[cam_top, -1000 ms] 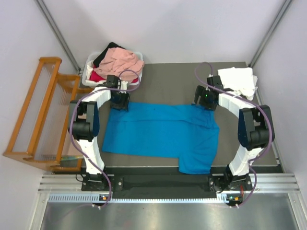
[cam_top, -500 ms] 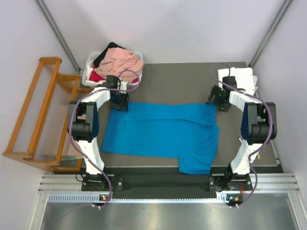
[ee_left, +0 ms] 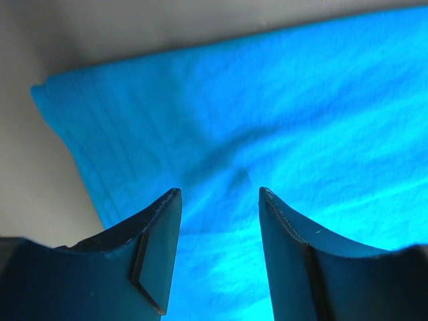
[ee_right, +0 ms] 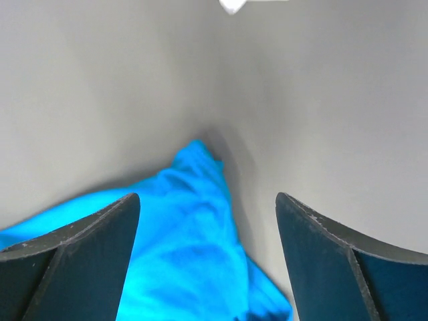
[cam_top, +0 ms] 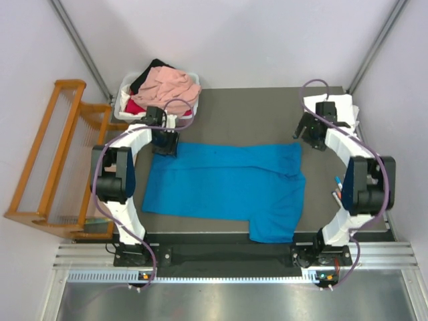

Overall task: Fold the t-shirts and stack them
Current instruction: Fold the tshirt

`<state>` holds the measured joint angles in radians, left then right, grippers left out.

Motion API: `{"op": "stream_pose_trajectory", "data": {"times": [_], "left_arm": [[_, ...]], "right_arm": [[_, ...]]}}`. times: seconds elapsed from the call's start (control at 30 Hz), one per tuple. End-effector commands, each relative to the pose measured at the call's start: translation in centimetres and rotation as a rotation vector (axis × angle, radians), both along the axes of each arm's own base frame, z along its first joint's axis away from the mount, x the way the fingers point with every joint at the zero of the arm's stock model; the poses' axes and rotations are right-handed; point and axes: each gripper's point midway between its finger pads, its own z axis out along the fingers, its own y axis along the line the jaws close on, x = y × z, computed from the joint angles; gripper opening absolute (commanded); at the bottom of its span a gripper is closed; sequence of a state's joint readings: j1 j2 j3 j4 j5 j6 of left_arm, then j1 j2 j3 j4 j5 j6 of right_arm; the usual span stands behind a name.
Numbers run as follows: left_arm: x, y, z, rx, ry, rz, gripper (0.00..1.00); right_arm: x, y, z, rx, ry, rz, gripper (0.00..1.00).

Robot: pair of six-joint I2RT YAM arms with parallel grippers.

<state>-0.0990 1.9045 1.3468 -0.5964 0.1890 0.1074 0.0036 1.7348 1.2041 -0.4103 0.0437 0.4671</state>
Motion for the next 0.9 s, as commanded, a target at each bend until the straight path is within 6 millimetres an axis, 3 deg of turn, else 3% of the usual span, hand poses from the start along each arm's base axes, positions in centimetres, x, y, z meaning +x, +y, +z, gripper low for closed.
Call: {"op": "stream_pose_trajectory", "data": {"times": [0.0,0.1,0.13,0.17,0.2,0.3,0.5,0.67,0.87], "left_arm": [[0.0,0.3,2.6,0.010,-0.079,-0.009,0.55],[-0.5,0.4,2.2,0.010,-0.072,-0.005,0.55],[-0.7,0.4,2.0,0.011,-0.068,0.001,0.55],[-0.8,0.4,1.9,0.010,-0.067,0.002,0.55],[-0.9,0.5,1.8,0.011,-0.066,0.006,0.55],[-1.2,0.5,1.5,0.004,-0.061,0.012,0.54],[-1.2,0.7,1.5,0.006,-0.061,0.017,0.54],[-1.1,0.6,1.5,0.000,-0.060,0.020,0.54],[-1.1,0.8,1.9,-0.004,-0.067,0.021,0.54]], "right_arm": [[-0.2,-0.8,6.6,-0.038,-0.205,-0.032,0.82],[-0.1,1.0,7.6,0.040,-0.252,0.024,0.83],[0.1,2.4,7.8,0.097,-0.257,0.079,0.83],[0.3,3.2,6.7,0.122,-0.221,0.108,0.83],[0.9,4.2,6.9,0.144,-0.221,0.137,0.83],[1.5,7.2,5.1,0.201,-0.171,0.232,0.80],[2.1,10.8,2.4,0.215,-0.104,0.316,0.77],[2.4,12.9,1.7,0.215,-0.084,0.357,0.77],[2.4,11.8,0.1,0.153,-0.052,0.318,0.80]]}}
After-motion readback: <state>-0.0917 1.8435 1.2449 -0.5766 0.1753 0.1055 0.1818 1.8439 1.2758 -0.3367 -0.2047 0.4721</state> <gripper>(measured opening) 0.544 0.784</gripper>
